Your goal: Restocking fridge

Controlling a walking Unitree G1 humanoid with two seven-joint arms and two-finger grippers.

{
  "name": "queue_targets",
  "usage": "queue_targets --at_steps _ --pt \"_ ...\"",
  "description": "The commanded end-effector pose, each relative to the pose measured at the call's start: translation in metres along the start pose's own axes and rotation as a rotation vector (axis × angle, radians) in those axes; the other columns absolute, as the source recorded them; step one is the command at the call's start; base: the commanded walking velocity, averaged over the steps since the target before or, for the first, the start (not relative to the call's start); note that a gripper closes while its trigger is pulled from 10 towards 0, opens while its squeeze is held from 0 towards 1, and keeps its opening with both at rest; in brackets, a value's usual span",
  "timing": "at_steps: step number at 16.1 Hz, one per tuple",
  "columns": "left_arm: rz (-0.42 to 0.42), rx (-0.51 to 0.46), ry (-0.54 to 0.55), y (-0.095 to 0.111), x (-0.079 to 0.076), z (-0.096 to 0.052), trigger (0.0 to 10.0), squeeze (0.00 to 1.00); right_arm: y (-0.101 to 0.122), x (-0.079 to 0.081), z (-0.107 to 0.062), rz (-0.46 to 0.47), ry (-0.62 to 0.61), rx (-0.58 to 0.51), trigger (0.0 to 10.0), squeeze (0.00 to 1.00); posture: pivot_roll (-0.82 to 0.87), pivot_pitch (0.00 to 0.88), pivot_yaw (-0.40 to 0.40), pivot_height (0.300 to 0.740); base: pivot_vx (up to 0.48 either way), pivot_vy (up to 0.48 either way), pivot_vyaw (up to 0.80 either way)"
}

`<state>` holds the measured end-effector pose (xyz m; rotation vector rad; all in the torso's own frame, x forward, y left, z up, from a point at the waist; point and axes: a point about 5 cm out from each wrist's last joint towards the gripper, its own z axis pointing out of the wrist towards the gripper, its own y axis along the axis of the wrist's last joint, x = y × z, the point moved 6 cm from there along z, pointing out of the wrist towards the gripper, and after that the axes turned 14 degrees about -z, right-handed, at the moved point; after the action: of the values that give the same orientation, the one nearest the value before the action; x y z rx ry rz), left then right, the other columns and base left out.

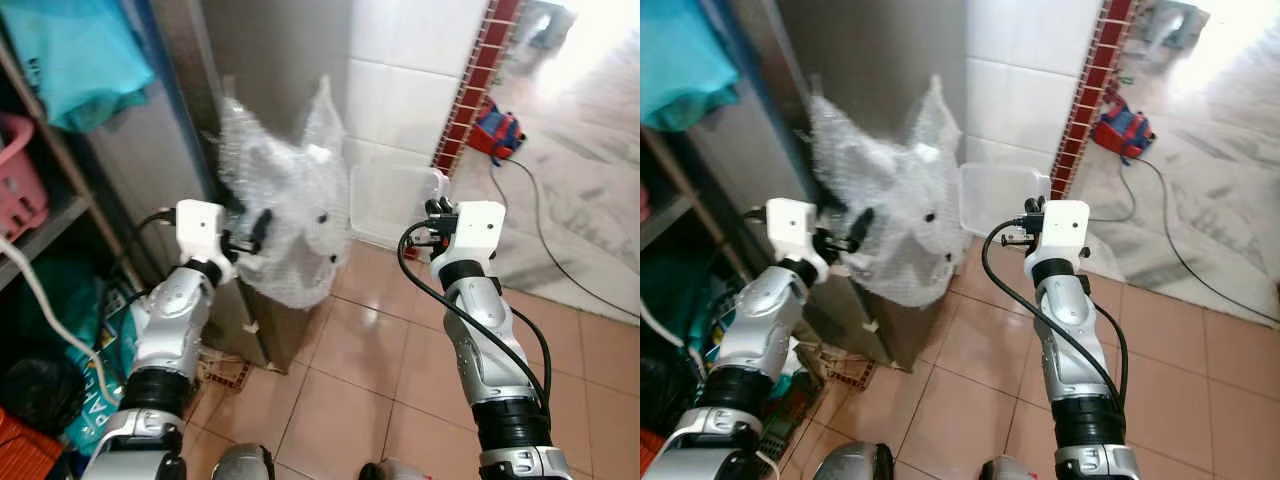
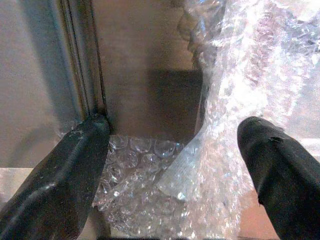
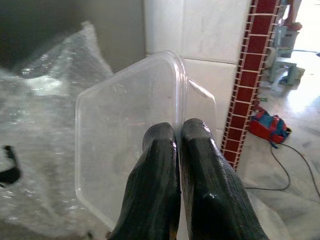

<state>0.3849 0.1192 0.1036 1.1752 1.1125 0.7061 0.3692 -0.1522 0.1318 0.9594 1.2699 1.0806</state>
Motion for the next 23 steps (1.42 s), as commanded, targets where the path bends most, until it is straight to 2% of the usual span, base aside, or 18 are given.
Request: queue_targets --at_steps 1,3,7,8,9,11,18,23 --pt "-0.015 0.122 -0.093 -0.03 -0.026 0.005 10.0 0.0 0.002 -0.002 0.0 -0.013 -0.006 -0.002 10.0 0.0 0.02 0.05 -0.011 0.74 0.0 0.0 0.0" --pt "-0.057 0.157 -0.171 -0.038 -0.043 0.006 10.0 0.0 -0.003 -0.012 -0.003 -0.025 -0.044 0.016 10.0 0.0 0.03 0.048 -0.009 0.74 0.0 0.0 0.0" --pt "-0.043 0.207 -0.254 -0.053 -0.069 0.007 10.0 0.0 -0.011 -0.035 -0.011 -0.073 -0.136 0.055 10.0 0.0 0.02 0.049 -0.005 0.74 0.0 0.0 0.0" --pt "-0.048 0.21 -0.297 -0.055 -0.08 0.007 10.0 0.0 -0.016 -0.044 -0.016 -0.084 -0.17 0.074 10.0 0.0 0.01 0.049 -0.002 0.74 0.0 0.0 -0.8" --pt "-0.05 0.198 -0.318 -0.053 -0.084 0.008 10.0 0.0 -0.018 -0.046 -0.019 -0.091 -0.171 0.08 10.0 0.0 0.01 0.049 -0.002 0.74 0.0 0.0 -0.8" --pt "-0.048 0.194 -0.325 -0.053 -0.087 0.008 10.0 0.0 -0.019 -0.046 -0.021 -0.095 -0.172 0.085 10.0 0.0 0.01 0.05 0.001 0.74 0.0 0.0 -0.8" --pt "-0.025 0.194 -0.361 -0.055 -0.098 0.008 10.0 0.0 -0.022 -0.049 -0.025 -0.145 -0.21 0.107 10.0 0.0 0.01 0.048 0.009 0.74 0.328 0.0 -0.49" --pt "-0.01 0.202 -0.364 -0.059 -0.101 0.008 10.0 0.0 -0.026 -0.047 -0.027 -0.13 -0.215 0.125 10.0 0.0 0.01 0.052 0.014 0.74 0.371 0.0 0.0"
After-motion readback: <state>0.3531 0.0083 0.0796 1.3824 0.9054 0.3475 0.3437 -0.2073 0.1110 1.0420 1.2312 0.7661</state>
